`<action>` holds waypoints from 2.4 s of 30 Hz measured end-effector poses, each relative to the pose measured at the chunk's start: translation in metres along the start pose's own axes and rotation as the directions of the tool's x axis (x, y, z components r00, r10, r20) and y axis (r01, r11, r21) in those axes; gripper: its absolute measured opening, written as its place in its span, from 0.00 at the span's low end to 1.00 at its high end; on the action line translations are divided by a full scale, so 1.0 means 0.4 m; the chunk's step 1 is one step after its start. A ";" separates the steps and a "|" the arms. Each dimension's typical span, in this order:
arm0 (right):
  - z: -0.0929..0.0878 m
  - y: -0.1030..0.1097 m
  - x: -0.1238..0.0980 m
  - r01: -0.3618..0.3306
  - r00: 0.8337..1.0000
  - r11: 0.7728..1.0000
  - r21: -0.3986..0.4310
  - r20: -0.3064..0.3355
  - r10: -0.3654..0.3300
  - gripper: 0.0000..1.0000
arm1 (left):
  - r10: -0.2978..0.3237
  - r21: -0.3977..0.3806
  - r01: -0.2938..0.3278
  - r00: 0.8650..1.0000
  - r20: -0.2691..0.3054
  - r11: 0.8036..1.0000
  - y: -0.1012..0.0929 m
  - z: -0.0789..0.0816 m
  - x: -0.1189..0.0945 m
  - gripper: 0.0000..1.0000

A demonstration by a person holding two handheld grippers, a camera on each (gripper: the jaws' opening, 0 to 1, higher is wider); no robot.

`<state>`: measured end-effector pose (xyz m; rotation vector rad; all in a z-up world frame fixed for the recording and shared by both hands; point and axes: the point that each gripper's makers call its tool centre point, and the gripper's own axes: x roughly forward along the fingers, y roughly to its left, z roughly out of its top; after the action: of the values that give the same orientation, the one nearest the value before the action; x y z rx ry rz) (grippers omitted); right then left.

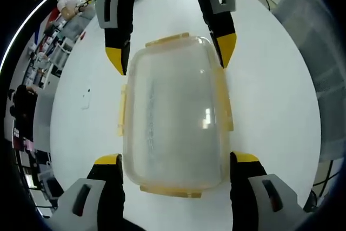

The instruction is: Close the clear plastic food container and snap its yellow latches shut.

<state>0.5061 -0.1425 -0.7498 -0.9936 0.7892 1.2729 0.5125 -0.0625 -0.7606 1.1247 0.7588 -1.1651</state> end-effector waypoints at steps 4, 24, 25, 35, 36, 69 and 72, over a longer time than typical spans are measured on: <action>0.001 -0.001 -0.009 0.010 1.000 1.000 0.009 0.009 -0.010 0.76 | 0.007 -0.013 -0.007 1.000 -0.001 1.000 -0.002 -0.004 -0.004 0.80; -0.006 0.027 -0.049 0.063 0.995 0.991 0.120 0.070 -0.071 0.75 | 0.066 -0.163 -0.058 0.997 0.045 0.985 -0.028 -0.012 -0.043 0.81; -0.004 0.032 -0.050 0.068 0.994 0.990 0.124 0.074 -0.077 0.75 | 0.071 -0.170 -0.062 0.996 0.046 0.984 -0.030 -0.012 -0.045 0.80; 0.006 0.036 -0.073 0.113 0.982 0.972 0.205 0.124 -0.140 0.74 | 0.113 -0.235 -0.092 0.990 0.080 0.968 -0.050 -0.005 -0.068 0.81; 0.005 0.036 -0.074 0.115 0.982 0.971 0.209 0.125 -0.143 0.74 | 0.115 -0.237 -0.093 0.990 0.081 0.967 -0.051 -0.006 -0.069 0.81; -0.059 0.175 -0.102 0.171 0.946 0.877 0.448 0.173 -0.273 0.71 | 0.215 -0.426 -0.134 0.965 0.147 0.895 -0.163 -0.038 -0.122 0.80; -0.061 0.188 -0.115 0.190 0.937 0.874 0.447 0.183 -0.298 0.71 | 0.217 -0.431 -0.133 0.964 0.151 0.893 -0.179 -0.033 -0.123 0.81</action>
<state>0.4263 -0.1821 -0.7295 -0.5475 0.6805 0.9254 0.4316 -0.0347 -0.7396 0.6915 0.6952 -0.8884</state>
